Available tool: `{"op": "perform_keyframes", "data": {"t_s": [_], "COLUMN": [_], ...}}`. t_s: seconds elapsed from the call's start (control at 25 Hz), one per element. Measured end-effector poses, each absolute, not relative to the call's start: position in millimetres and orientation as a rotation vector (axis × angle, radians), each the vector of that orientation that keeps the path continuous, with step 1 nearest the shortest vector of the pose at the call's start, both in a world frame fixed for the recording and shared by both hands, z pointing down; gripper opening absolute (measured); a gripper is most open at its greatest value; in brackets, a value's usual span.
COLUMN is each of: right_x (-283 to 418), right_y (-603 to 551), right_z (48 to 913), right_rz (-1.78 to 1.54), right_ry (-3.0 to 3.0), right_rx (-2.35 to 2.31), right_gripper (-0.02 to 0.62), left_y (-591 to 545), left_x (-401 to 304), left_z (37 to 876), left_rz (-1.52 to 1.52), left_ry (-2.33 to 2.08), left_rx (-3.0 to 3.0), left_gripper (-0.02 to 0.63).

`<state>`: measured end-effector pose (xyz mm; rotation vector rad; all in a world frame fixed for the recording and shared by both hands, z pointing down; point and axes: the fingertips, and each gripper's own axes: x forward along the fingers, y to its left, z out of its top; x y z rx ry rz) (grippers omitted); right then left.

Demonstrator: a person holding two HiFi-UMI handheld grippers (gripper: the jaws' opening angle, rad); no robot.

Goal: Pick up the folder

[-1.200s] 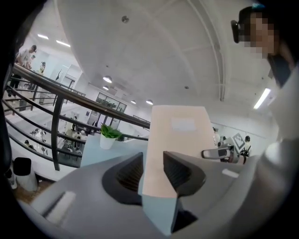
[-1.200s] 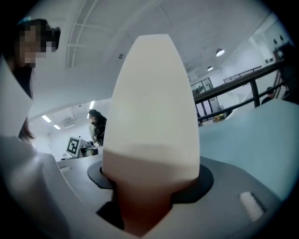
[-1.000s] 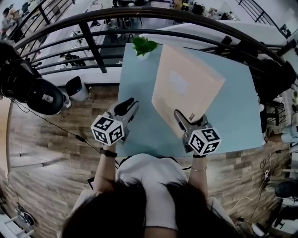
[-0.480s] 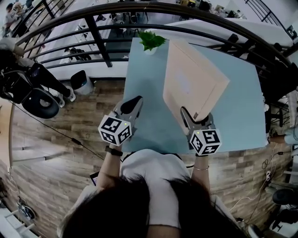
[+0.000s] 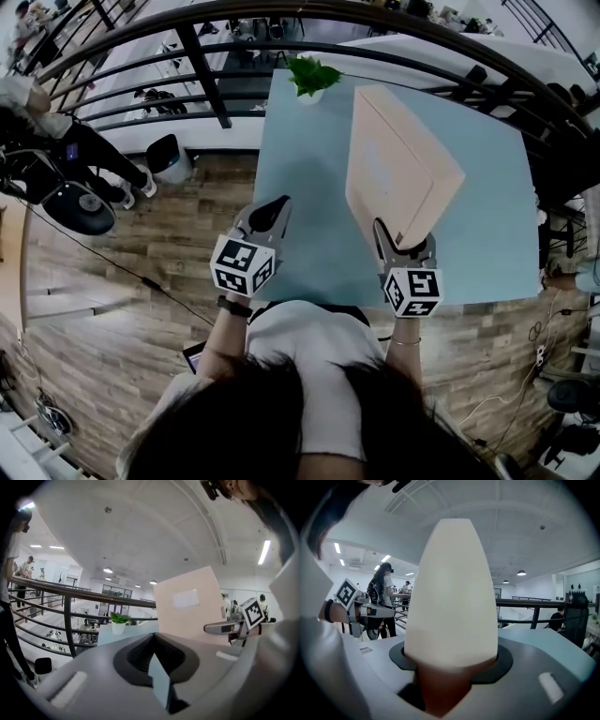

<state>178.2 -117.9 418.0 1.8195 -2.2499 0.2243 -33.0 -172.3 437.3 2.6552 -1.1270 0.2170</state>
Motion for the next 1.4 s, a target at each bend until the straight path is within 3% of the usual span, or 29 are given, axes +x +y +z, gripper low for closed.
{"op": "perform_keyframes", "data": {"t_s": [1.4], "right_x": [190.1], "right_y": [-121.7], "right_z": [420.6], "right_rz": [0.260], "right_ry": [-2.200], "right_rx": [1.801], "right_gripper": [0.272], "left_y": [-180.2], "left_x": [-49.5], "left_z": [437.4], "left_rz": [0.259], "left_ry": [-1.207], "left_rx": [2.646], "left_gripper": [0.057]}}
